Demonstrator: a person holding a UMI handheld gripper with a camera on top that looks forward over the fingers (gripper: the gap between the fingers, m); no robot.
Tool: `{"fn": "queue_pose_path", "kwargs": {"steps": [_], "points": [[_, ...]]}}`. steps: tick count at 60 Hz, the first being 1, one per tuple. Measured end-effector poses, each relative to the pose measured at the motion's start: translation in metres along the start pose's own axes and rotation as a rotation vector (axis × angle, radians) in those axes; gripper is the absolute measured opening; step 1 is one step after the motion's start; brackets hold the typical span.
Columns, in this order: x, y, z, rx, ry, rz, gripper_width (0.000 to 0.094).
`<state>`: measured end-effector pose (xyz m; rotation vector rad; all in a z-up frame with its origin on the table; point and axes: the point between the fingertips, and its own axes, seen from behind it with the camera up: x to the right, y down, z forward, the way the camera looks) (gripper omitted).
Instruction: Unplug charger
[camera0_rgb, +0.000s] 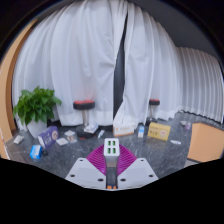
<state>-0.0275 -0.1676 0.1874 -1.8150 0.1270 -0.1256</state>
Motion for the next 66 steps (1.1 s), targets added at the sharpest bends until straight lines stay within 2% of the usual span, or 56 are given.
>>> {"fn": "queue_pose_path", "kwargs": {"steps": [6, 9, 12, 23, 29, 37, 39, 53, 55, 66], "points": [[0.033, -0.047, -0.01, 0.069, 0.005, 0.028, 0.0101], [0.061, -0.047, -0.003, 0.052, 0.025, 0.045, 0.0102], [0.087, -0.023, 0.005, 0.009, 0.046, 0.062, 0.0103], [0.148, 0.11, 0.042, -0.258, 0.053, 0.124, 0.015], [0.159, 0.161, 0.05, -0.334, 0.037, 0.122, 0.0172], [0.174, 0.186, 0.059, -0.37, 0.032, 0.123, 0.0207], [0.178, 0.188, 0.06, -0.372, 0.036, 0.126, 0.0252], [0.224, 0.193, 0.063, -0.402, 0.124, 0.091, 0.0805], [0.228, 0.19, 0.061, -0.401, 0.135, 0.078, 0.0858], [0.223, 0.149, 0.021, -0.351, 0.152, -0.01, 0.0854]]}}
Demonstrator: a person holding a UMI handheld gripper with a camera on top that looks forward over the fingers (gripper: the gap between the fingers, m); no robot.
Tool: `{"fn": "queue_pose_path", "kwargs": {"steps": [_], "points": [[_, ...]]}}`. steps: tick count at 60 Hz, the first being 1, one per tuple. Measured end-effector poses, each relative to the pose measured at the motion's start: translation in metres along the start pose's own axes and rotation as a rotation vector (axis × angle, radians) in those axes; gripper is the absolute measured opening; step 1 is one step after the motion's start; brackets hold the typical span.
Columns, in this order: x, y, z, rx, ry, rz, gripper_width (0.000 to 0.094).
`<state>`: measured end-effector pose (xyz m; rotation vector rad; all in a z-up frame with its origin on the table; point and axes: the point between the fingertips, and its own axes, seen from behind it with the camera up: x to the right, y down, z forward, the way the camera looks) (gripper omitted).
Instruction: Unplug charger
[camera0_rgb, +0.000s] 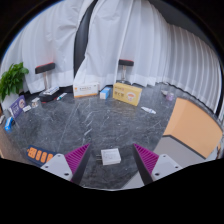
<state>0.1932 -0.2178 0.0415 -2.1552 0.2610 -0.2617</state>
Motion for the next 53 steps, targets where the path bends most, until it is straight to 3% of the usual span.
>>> {"fn": "queue_pose_path", "kwargs": {"steps": [15, 32, 53], "points": [[-0.027, -0.007, -0.144, 0.065, 0.015, 0.005, 0.0854], [-0.054, 0.034, -0.312, 0.084, 0.002, 0.015, 0.0854], [-0.048, 0.06, -0.389, 0.094, 0.027, 0.0, 0.0853]]}}
